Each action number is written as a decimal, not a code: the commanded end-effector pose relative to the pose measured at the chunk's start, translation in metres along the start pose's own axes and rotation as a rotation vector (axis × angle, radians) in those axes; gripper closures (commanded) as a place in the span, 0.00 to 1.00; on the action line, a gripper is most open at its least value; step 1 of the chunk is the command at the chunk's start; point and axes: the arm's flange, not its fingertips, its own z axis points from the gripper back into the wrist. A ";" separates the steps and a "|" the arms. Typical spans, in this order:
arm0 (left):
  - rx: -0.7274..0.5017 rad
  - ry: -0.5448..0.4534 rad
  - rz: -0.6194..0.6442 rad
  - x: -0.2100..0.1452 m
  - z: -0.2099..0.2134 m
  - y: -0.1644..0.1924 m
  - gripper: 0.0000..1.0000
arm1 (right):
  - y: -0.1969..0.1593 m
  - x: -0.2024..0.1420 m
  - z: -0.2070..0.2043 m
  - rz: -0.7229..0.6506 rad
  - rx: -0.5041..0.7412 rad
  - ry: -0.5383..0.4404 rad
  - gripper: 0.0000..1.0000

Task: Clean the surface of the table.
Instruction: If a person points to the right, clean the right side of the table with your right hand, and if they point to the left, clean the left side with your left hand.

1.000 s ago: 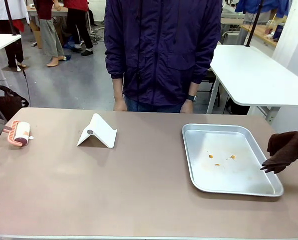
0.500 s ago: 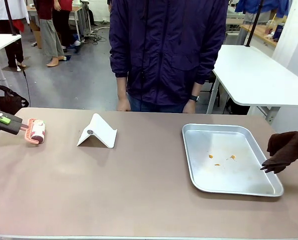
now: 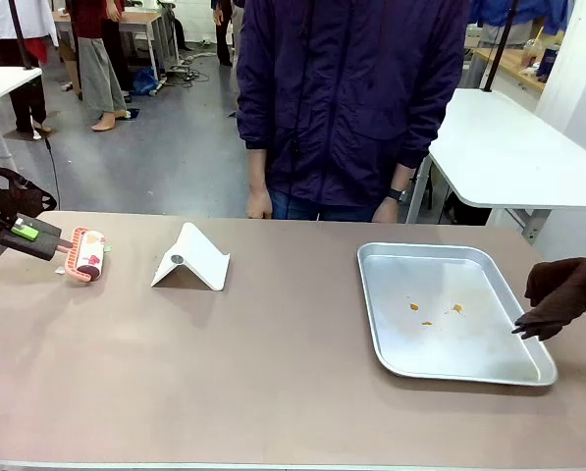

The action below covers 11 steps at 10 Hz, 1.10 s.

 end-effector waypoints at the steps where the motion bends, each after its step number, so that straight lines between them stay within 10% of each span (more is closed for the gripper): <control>1: -0.023 0.007 0.014 -0.010 0.012 0.008 0.78 | 0.006 0.000 0.000 -0.006 -0.005 0.000 1.00; 11: -0.555 -0.163 -0.058 -0.142 0.163 0.053 0.78 | 0.006 0.000 0.000 -0.006 -0.005 0.000 1.00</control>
